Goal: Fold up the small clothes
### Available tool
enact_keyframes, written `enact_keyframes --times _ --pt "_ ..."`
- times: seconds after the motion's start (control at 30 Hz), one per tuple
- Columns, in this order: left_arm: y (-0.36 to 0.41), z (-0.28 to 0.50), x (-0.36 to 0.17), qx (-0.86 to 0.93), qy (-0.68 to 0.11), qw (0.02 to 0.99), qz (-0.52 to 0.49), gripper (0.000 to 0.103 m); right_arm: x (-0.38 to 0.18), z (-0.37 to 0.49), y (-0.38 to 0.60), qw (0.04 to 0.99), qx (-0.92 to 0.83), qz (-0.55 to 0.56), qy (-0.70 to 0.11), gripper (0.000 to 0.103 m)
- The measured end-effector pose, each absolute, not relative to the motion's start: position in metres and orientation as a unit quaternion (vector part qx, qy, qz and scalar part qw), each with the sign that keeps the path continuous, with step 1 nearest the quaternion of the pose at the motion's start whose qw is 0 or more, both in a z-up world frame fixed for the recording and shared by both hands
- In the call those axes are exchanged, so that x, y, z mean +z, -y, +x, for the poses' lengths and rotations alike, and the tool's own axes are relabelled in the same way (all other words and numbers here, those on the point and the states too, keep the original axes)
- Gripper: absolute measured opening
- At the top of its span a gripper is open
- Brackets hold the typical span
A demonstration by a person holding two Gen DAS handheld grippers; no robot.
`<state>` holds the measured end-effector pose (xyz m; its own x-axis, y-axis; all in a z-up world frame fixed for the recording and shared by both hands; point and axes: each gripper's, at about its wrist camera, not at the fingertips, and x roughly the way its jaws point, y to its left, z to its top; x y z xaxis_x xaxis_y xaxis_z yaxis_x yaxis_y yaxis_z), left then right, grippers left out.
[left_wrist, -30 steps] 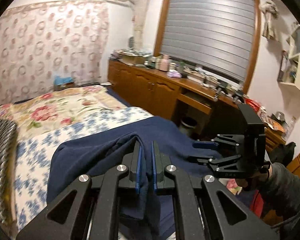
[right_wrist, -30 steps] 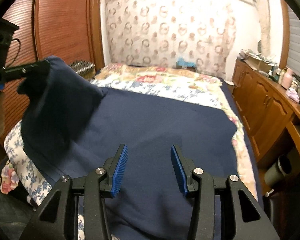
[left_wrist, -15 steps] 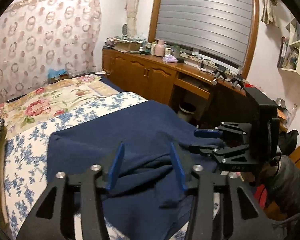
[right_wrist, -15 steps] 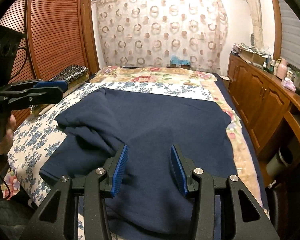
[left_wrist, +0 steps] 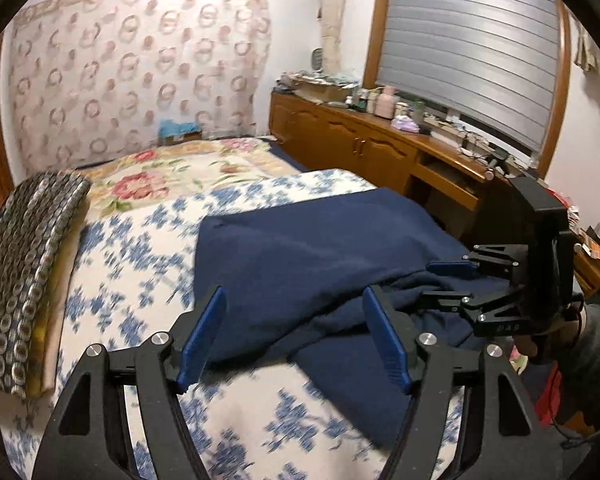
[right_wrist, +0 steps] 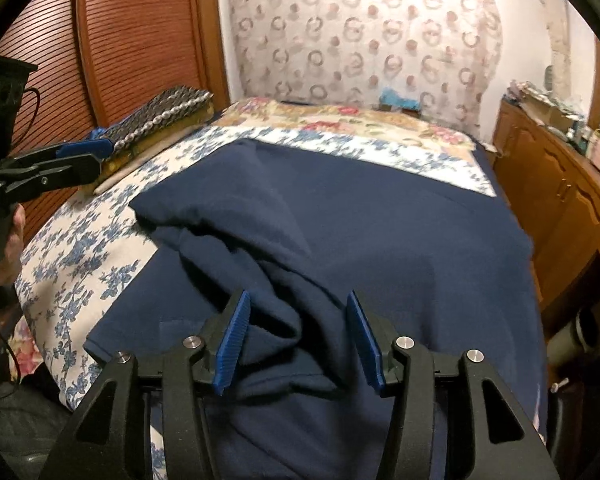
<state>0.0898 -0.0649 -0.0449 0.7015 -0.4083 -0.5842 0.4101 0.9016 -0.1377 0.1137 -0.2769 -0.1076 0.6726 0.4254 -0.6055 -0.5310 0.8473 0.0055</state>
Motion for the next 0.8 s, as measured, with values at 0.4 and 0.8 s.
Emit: enact_keyframes --times 0.4,0.8 --pt "0.047 0.086 -0.064 -0.217 -0.333 0.917 -0.026 0.072 -0.100 0.138 0.275 0.894 0.256 -0.133 -0.343 0.038" --pt "0.048 0.078 -0.063 -0.217 -0.326 0.920 -0.025 0.072 -0.055 0.090 0.283 0.912 0.301 -0.105 -0.257 0.010"
